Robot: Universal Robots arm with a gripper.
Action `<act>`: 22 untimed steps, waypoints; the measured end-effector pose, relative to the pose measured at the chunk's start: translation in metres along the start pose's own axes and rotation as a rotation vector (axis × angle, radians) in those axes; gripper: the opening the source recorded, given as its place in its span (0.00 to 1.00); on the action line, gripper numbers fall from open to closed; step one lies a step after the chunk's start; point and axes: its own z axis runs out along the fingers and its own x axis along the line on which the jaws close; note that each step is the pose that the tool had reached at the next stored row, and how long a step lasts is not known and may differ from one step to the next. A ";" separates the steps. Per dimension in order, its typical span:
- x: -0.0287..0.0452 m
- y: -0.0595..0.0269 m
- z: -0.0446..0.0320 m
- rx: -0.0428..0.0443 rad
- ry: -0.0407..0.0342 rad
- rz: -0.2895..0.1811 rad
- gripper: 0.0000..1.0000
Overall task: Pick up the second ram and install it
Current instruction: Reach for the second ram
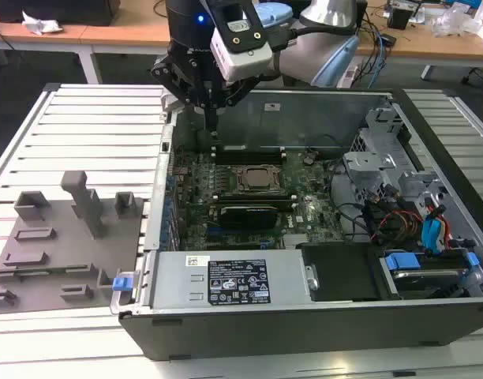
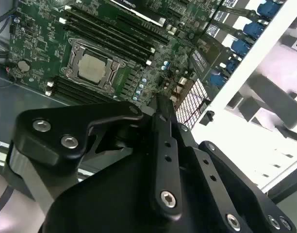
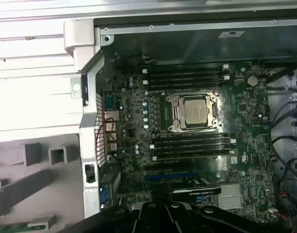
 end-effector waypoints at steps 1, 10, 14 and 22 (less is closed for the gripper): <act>0.0039 -0.0003 -0.0002 0.0002 0.0000 0.000 0.11; 0.0446 -0.0033 -0.0008 0.0000 -0.0001 0.000 0.11; 0.0609 -0.0045 -0.0010 0.0000 -0.0001 0.000 0.11; 0.0956 -0.0072 -0.0010 -0.0001 -0.0001 0.000 0.11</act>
